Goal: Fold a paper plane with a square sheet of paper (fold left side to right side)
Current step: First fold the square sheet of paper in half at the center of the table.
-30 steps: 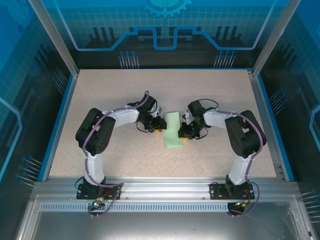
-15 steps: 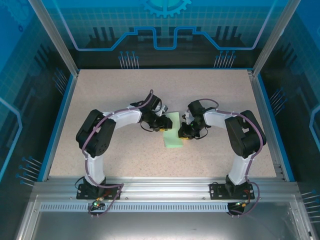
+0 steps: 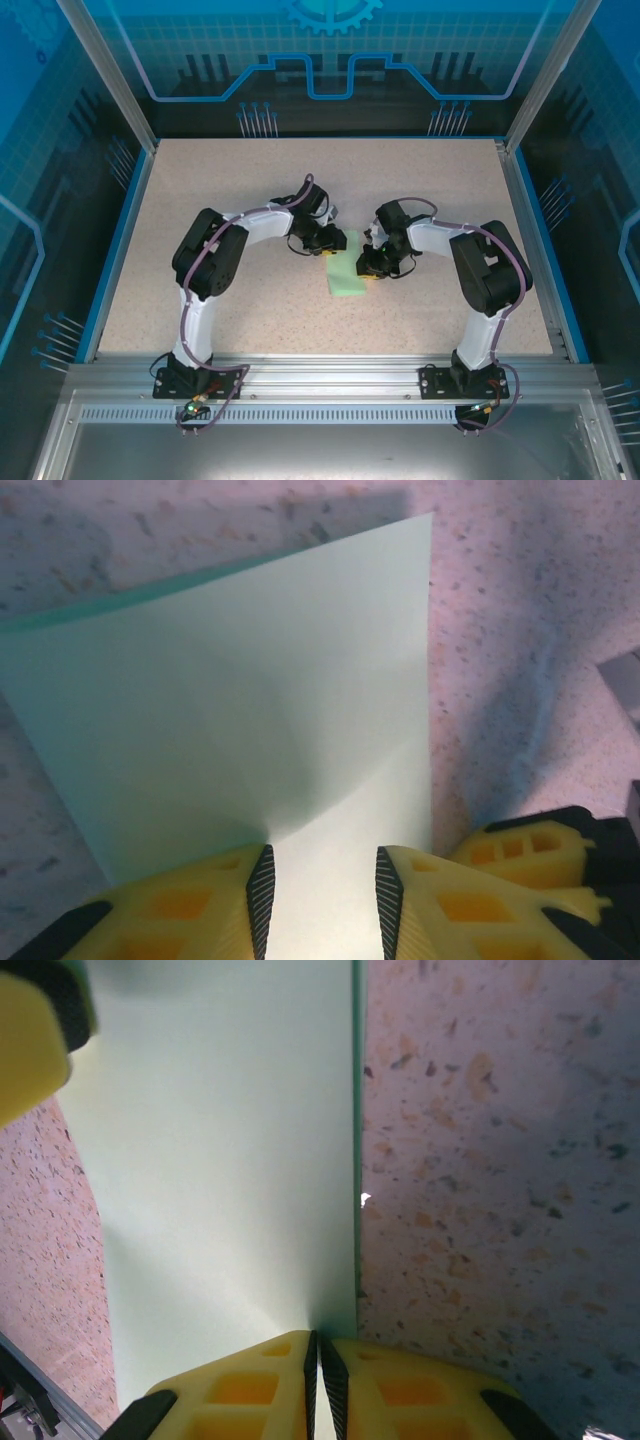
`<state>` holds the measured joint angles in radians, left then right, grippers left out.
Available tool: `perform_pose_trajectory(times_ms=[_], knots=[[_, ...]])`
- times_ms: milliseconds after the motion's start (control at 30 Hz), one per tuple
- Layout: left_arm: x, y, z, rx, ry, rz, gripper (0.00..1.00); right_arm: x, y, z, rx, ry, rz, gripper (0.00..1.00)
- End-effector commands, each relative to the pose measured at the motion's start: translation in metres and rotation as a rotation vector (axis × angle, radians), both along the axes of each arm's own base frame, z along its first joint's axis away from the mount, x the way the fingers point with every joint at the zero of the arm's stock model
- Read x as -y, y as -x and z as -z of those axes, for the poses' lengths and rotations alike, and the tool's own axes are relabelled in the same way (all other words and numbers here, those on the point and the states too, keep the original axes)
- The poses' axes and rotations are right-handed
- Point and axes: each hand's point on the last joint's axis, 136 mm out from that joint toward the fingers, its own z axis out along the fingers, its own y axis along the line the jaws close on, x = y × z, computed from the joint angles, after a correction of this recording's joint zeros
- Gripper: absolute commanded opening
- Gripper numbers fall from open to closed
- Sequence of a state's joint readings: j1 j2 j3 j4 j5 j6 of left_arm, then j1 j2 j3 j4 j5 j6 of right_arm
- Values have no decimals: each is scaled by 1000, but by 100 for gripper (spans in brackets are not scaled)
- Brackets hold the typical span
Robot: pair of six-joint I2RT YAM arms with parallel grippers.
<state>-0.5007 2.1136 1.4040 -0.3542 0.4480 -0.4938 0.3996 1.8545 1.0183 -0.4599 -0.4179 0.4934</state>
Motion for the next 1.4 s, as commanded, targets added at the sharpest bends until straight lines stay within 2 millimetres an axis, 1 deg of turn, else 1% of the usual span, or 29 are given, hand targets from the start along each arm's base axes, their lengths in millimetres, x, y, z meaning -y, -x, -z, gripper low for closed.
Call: perform_pose_trajectory(times_ms=[0, 133, 233, 400, 600, 833, 967, 1100, 1167, 1233, 1300, 1367], knots=[[-9, -4, 11, -9, -46, -2, 36, 25, 36, 47, -111, 184, -37, 16], [-15, -7, 21, -24, -59, -15, 36, 26, 38, 48, -114, 187, -40, 16], [-18, -12, 24, -27, -61, -25, 36, 27, 39, 48, -116, 190, -42, 16], [-28, -28, 22, -17, -58, -47, 37, 28, 42, 49, -120, 192, -45, 16], [-40, -46, 27, -25, -59, -70, 38, 29, 44, 50, -126, 191, -44, 16], [-43, -70, 17, -4, -34, -91, 41, 29, 45, 50, -125, 189, -45, 16], [-40, -84, 10, 9, -17, -97, 42, 28, 45, 50, -125, 187, -44, 16], [-37, -93, 7, 16, -8, -98, 42, 28, 46, 50, -128, 182, -45, 16], [-37, -95, -1, 38, 0, -95, 42, 27, 44, 49, -123, 178, -44, 16], [-39, -95, -17, 70, 4, -92, 42, 25, 43, 48, -121, 166, -45, 16], [-42, -93, -39, 115, 10, -88, 42, 22, 42, 46, -116, 151, -40, 16], [-45, -85, -65, 168, 25, -89, 43, 20, 40, 44, -112, 140, -35, 16]])
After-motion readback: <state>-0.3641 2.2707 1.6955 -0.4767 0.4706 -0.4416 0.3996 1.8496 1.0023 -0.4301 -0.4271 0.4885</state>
